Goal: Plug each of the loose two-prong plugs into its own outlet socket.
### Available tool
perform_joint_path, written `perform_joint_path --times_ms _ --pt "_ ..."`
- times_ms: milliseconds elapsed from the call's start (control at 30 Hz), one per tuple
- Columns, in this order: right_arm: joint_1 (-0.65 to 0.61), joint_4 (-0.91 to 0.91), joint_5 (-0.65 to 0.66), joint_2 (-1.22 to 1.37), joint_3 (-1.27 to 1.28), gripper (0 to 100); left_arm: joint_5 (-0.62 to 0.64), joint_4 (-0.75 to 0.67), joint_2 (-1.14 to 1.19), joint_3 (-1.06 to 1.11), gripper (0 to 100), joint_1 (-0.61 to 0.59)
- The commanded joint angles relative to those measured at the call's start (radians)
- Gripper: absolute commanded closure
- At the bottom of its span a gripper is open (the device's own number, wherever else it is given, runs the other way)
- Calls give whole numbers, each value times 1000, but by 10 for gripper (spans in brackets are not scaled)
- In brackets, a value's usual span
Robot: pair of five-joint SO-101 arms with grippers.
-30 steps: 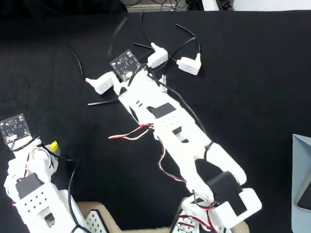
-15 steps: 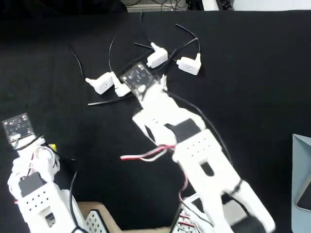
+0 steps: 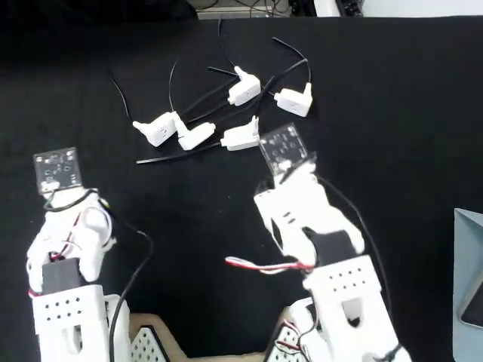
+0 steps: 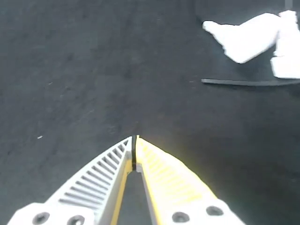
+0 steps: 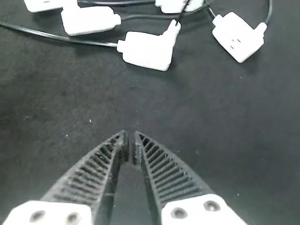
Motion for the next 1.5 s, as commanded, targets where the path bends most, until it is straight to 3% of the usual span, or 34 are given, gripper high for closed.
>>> perform_joint_path --times_ms 0,200,533,633,733,1000,1300,1467 --pt "28 0 -11 -108 47 986 14 2 -12 -71 972 88" --pt "32 2 -11 -259 166 986 14 8 -63 -56 972 97" --pt "32 2 -11 -349 286 986 8 51 -486 176 972 107" --pt "32 -3 -29 -358 331 986 6 68 -460 173 971 108" --pt "32 -3 -127 -387 369 985 6 72 -462 200 970 111" --pt "38 15 -180 -549 507 983 5 66 -471 352 970 291" --pt "172 216 -258 -700 503 983 5 75 -468 395 970 315" --pt "184 358 -255 -710 501 983 5 187 -468 395 970 315"
